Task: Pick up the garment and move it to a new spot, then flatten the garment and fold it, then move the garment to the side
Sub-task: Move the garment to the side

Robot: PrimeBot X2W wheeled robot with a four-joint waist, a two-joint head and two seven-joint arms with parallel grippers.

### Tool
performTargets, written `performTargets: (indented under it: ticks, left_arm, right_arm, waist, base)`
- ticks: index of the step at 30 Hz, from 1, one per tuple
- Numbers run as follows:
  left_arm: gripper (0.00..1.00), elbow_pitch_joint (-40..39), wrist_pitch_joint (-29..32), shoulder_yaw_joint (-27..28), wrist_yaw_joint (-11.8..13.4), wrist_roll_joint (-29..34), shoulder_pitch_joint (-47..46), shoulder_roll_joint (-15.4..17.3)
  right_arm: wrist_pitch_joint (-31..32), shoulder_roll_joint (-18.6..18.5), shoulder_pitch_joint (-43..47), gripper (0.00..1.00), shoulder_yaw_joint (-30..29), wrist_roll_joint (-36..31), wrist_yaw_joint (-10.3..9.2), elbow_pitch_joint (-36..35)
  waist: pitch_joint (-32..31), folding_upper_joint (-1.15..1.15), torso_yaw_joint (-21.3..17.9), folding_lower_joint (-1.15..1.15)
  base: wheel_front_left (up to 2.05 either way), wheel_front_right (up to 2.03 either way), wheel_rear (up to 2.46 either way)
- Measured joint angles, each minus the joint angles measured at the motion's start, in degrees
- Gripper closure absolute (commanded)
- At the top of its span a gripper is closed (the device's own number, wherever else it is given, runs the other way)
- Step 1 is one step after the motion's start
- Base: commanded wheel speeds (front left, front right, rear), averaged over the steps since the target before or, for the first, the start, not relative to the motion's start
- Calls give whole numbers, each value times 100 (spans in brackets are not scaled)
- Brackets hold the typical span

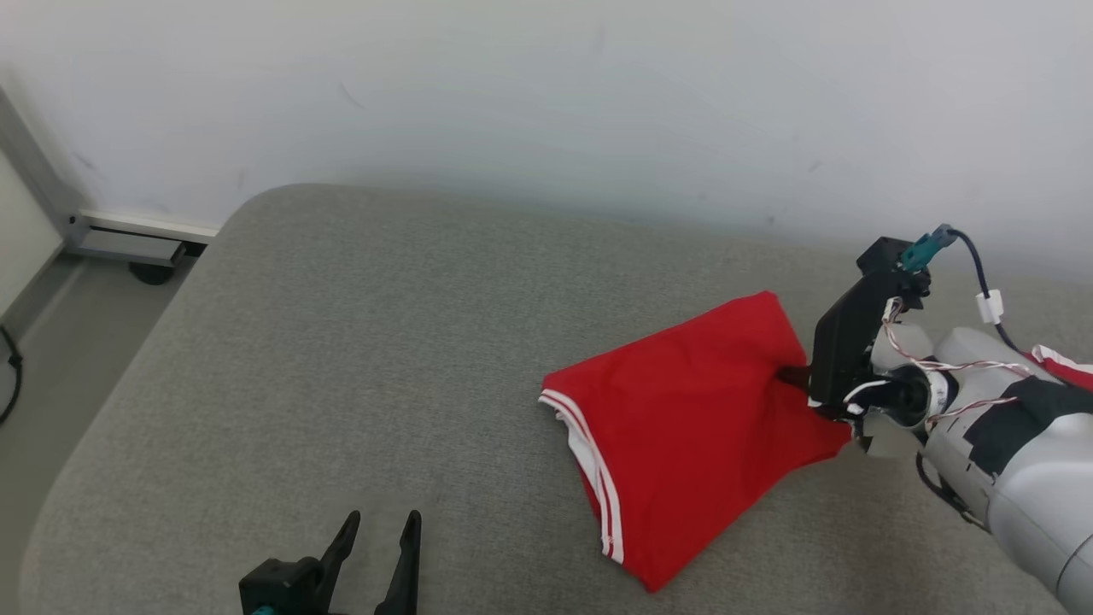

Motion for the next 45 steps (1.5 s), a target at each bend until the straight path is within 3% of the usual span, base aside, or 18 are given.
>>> performTargets:
  ticks: [22,32,45]
  left_arm:
    - [0,-102,2,-41,27,4,-57,21]
    - [0,-81,10,-118,-21,12,-250,9]
    - [0,-3,11,-110,-21,12,-254,20]
  right_arm:
    - [346,-648,-888,100,-63,-152,42,610]
    - [480,-1039,-1190,100,-71,-236,43,843]
    - [553,-1269,-1510,100,30,-461,92,895]
  waist:
    - [400,0,-901,0]
    - [571,0,-1041,0]
    - [578,0,-1129,0]
  base:
    - [0,0,0]
    - [0,0,0]
    - [0,0,0]
